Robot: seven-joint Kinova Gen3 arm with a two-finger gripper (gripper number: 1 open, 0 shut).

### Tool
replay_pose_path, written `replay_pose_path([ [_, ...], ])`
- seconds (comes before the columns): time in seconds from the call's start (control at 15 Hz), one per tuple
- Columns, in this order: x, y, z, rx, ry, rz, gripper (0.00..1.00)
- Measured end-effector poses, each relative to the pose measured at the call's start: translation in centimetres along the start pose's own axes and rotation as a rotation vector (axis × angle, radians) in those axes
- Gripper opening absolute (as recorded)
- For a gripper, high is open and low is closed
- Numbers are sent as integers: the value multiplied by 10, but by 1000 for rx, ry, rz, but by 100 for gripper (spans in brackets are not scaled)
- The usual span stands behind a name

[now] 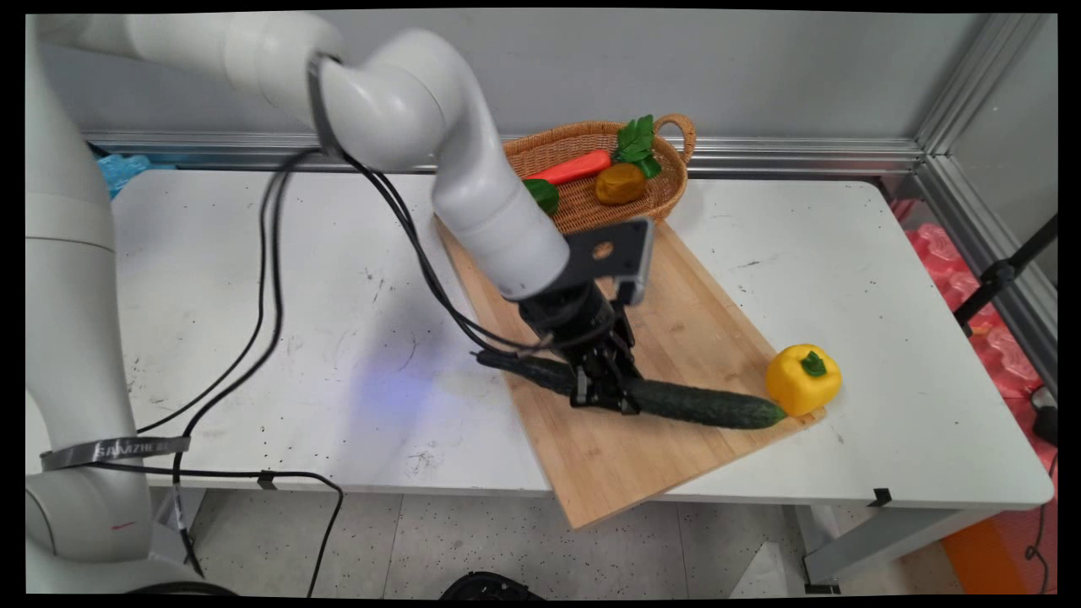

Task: Place the picked object in the vegetable basket

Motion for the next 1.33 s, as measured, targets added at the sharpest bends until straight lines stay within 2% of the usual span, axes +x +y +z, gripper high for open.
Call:
replay_pose_path([
  [0.27,6,2,-41,10,25,-25,0],
  [0.6,5,-2,-104,62,40,-106,0],
  [0.87,-11,-23,-153,155,15,-202,0],
  [1.0,-17,-32,-166,191,5,-236,0],
  [1.2,-27,-59,-189,281,-23,-318,0],
  [1.33,-29,-71,-195,317,-35,-351,0],
])
